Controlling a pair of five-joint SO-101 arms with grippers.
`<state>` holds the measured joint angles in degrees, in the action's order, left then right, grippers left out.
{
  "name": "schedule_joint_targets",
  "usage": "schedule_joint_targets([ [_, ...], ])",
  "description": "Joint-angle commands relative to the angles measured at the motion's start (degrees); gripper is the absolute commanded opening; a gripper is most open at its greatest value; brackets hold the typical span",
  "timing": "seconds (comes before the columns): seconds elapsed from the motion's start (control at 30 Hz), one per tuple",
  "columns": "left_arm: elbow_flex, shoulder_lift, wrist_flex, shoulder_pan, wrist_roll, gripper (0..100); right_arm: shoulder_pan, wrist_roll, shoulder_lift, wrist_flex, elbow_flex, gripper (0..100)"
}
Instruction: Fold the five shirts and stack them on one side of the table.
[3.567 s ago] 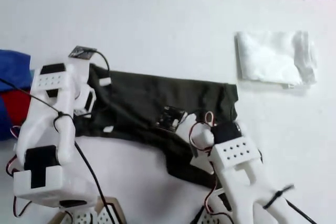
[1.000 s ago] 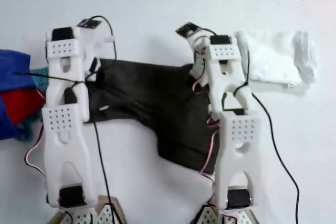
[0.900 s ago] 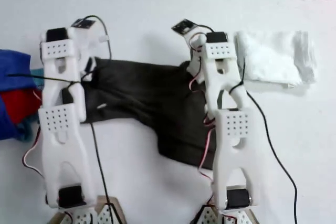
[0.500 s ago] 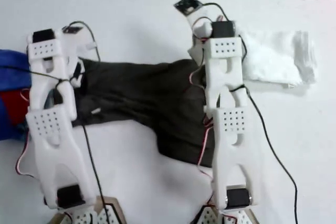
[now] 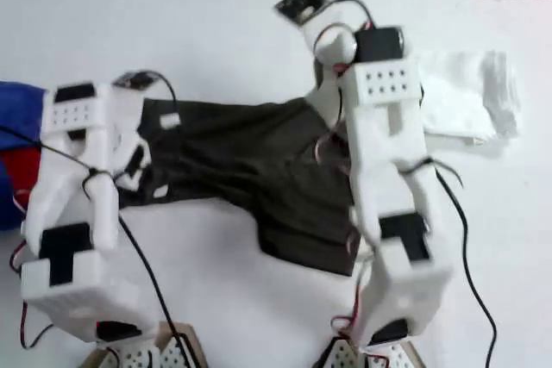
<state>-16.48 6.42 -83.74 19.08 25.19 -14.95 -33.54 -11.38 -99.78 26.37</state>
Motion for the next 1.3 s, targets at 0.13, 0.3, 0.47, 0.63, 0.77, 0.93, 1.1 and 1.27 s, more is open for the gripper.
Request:
schedule_joint_targets([
  [0.13, -14.5, -4.5, 16.8, 3.8, 0.5, 16, -6.4, 0.2, 18.2, 14.8, -38.8, 10.9],
  [0.3, -17.7, -4.4, 22.3, 5.2, 0.2, 16, -13.9, 0.2, 18.4, 26.0, -54.0, 11.0],
  [0.47, -21.1, -4.4, 26.8, 4.9, 0.1, 16, -19.8, 0.3, 18.3, 32.0, -60.3, 11.0],
  [0.63, -21.1, -4.4, 27.0, 4.9, 0.1, 16, -19.6, 0.3, 17.8, 36.0, -62.4, 17.1],
  [0.77, -21.4, -4.4, 27.0, 4.9, 0.0, 16, -19.6, 0.3, 13.9, 38.3, -62.2, 22.3],
  [0.93, -21.5, -4.4, 27.1, 4.9, 0.0, 16, -16.1, 0.3, 8.7, 44.7, -62.0, 16.6],
  [1.1, -21.5, -4.4, 27.2, 4.9, 0.0, 16, -14.0, 0.3, 8.5, 42.2, -59.7, 11.9],
  [1.27, -21.5, -4.4, 27.2, 4.9, 0.0, 16, -13.8, 0.7, 8.5, 34.2, -52.6, 2.7],
])
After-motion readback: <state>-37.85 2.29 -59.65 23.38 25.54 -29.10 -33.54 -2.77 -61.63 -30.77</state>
